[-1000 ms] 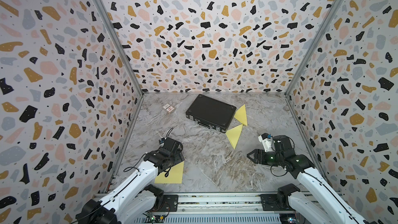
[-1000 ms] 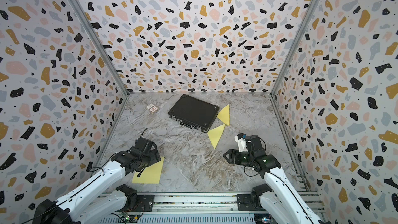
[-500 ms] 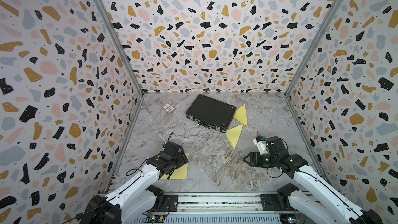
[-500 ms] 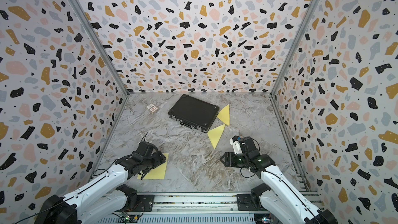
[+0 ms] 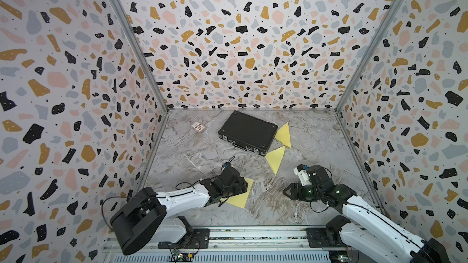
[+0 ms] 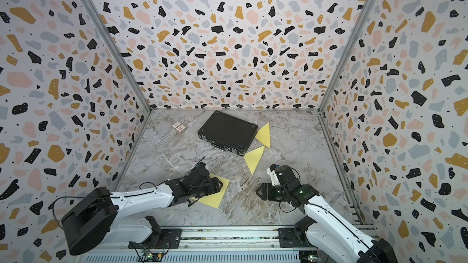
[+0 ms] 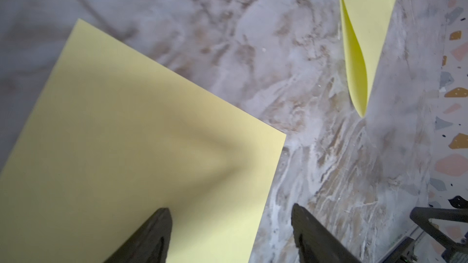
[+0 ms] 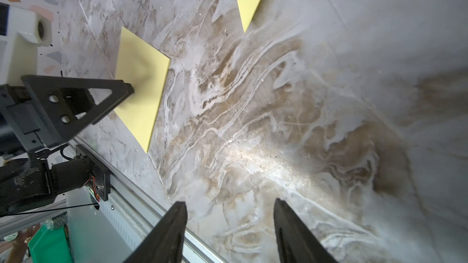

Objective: Fold the square paper diagonally
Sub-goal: Move the paper to the center of the board.

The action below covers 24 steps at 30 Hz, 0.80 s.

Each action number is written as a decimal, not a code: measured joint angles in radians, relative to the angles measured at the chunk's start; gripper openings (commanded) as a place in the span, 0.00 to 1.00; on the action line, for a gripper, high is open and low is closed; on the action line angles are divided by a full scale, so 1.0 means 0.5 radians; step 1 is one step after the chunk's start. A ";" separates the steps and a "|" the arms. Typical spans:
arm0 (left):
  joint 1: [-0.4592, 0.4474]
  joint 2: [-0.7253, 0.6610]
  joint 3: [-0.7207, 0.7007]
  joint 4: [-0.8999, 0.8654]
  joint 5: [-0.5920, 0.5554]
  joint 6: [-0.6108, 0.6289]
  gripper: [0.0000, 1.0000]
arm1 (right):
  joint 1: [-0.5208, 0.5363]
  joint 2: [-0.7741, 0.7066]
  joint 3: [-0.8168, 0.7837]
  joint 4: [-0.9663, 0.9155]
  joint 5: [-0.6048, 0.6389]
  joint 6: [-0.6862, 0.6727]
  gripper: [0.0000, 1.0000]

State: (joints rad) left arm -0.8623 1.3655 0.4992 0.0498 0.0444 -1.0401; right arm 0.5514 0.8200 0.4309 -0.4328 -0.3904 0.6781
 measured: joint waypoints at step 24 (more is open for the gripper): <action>-0.143 0.269 0.044 0.282 0.051 -0.024 0.23 | 0.257 0.852 0.163 0.527 0.213 0.240 0.44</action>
State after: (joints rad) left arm -0.9340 1.5002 0.5213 0.1909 0.0700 -1.0523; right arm 0.6800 1.2461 0.5125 -0.1692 -0.2840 0.7979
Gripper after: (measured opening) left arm 0.232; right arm 0.442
